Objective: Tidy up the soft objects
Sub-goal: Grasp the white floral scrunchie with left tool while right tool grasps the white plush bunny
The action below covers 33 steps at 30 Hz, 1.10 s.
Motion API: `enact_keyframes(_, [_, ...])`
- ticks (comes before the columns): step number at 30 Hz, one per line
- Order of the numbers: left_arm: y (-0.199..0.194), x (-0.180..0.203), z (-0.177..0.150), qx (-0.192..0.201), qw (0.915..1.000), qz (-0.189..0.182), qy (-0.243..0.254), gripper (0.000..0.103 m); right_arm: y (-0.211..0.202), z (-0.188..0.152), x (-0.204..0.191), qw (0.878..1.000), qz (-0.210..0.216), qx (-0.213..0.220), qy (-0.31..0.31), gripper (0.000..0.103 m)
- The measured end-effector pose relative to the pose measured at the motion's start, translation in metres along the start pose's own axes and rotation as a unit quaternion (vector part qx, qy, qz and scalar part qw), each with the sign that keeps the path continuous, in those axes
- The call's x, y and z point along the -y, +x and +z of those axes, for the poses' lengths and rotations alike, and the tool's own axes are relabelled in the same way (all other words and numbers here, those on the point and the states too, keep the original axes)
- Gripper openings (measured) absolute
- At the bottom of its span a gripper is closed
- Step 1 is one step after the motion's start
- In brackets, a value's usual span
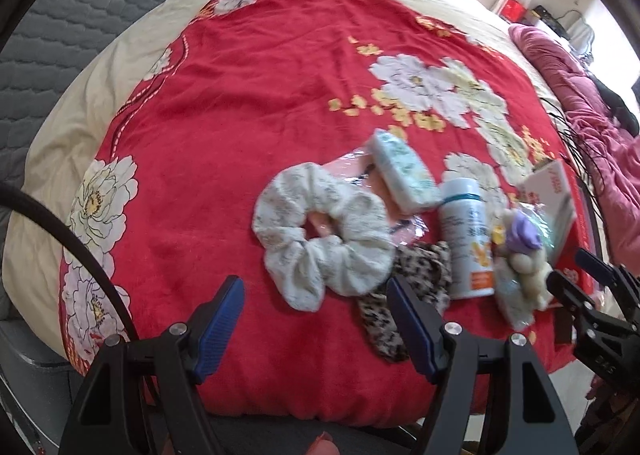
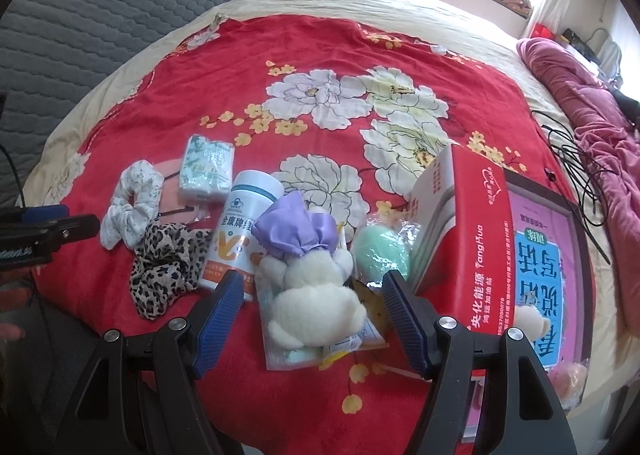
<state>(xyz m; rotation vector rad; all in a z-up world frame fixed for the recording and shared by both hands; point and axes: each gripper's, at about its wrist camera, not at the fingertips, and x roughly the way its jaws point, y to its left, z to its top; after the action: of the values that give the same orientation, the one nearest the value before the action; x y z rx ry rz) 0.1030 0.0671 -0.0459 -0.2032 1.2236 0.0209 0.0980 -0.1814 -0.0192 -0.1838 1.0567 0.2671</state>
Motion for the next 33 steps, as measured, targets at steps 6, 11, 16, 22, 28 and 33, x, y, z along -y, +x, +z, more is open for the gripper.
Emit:
enact_keyframes(6, [0.027, -0.019, 0.009, -0.022, 0.9994, 0.002, -0.027, 0.073, 0.007, 0.001, 0.004, 1.0, 0.005, -0.006, 0.001, 0.074])
enact_keyframes(11, [0.046, -0.03, 0.012, -0.033, 0.9984, 0.006, -0.046, 0.073, 0.014, 0.001, 0.006, 1.0, 0.013, -0.012, 0.002, 0.074])
enact_keyframes(16, [0.055, -0.037, 0.014, -0.032, 0.9979, -0.002, -0.056, 0.071, 0.02, 0.001, 0.004, 1.0, 0.019, -0.02, -0.003, 0.074])
enact_keyframes(22, [0.06, -0.036, 0.016, -0.034, 0.9974, -0.031, -0.055, 0.048, 0.026, 0.004, 0.002, 1.0, 0.022, -0.022, -0.003, 0.074])
enact_keyframes(28, [0.061, -0.03, 0.019, -0.037, 0.9968, -0.058, -0.04, 0.023, 0.035, 0.005, -0.003, 0.999, 0.018, -0.033, -0.02, 0.069])
enact_keyframes(33, [0.059, -0.029, 0.02, -0.036, 0.9959, -0.073, -0.039, 0.014, 0.046, 0.003, -0.005, 0.999, 0.003, -0.046, -0.027, 0.056])
